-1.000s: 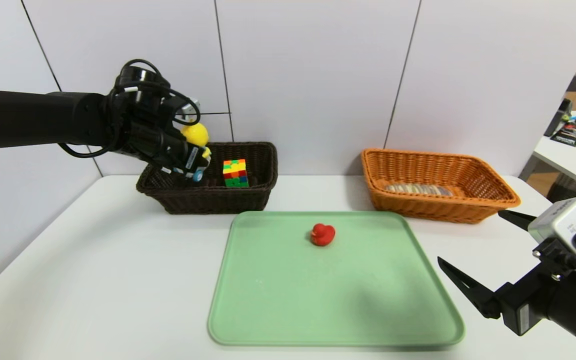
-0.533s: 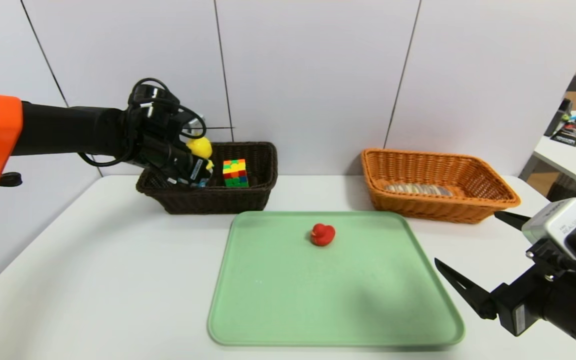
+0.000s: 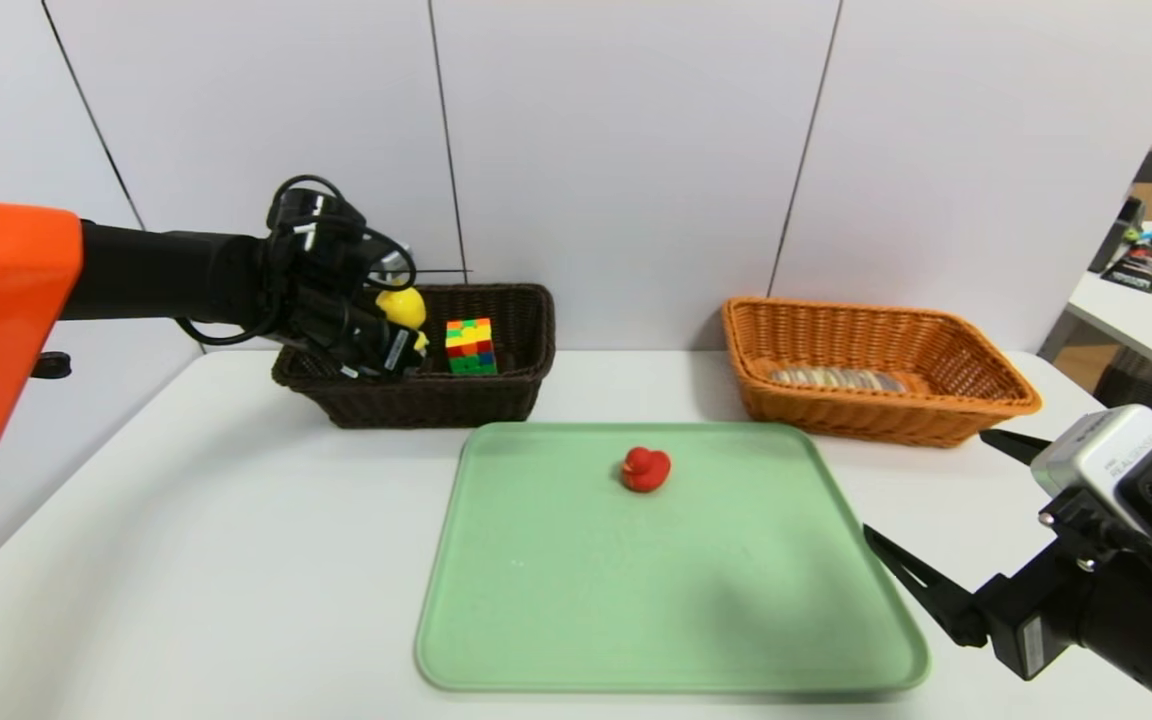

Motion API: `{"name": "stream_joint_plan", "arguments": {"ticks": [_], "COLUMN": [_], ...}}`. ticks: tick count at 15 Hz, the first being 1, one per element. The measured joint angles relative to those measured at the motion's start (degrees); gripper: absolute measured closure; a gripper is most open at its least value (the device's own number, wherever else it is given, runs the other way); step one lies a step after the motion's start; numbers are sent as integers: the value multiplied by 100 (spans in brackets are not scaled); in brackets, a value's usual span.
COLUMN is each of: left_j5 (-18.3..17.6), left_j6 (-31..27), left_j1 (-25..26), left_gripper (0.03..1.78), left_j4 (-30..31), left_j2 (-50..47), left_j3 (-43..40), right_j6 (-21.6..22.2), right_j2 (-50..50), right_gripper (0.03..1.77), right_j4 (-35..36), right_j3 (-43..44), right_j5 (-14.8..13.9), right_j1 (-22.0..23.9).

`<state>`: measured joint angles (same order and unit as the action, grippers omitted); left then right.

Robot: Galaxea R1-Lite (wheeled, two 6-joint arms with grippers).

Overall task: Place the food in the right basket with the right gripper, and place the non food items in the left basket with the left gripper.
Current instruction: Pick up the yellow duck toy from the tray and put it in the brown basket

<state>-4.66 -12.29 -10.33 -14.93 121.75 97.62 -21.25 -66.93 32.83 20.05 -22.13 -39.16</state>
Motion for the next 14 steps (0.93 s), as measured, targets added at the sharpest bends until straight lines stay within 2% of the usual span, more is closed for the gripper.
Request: {"name": "stream_joint_plan", "arguments": {"ticks": [2, 5, 8, 14], "left_j5": [-5, -20, -29, -135], "left_j6": [-13, 79, 80, 50], "left_j1": [11, 11, 5, -89], "left_gripper": [101, 73, 52, 30], "left_j4": [0, 193, 210, 256], "left_j2": [22, 28, -39, -623], "left_j3": [-10, -18, -57, -380], "right_j6": [-7, 0, -11, -39], "right_j2": [0, -5, -5, -77], "right_gripper": [11, 11, 11, 11], "right_j4": [0, 2, -1, 21], "right_j3": [-7, -27, -35, -13], "right_j5": [2, 2, -2, -4], "right_j1": [-23, -28, -30, -28]}}
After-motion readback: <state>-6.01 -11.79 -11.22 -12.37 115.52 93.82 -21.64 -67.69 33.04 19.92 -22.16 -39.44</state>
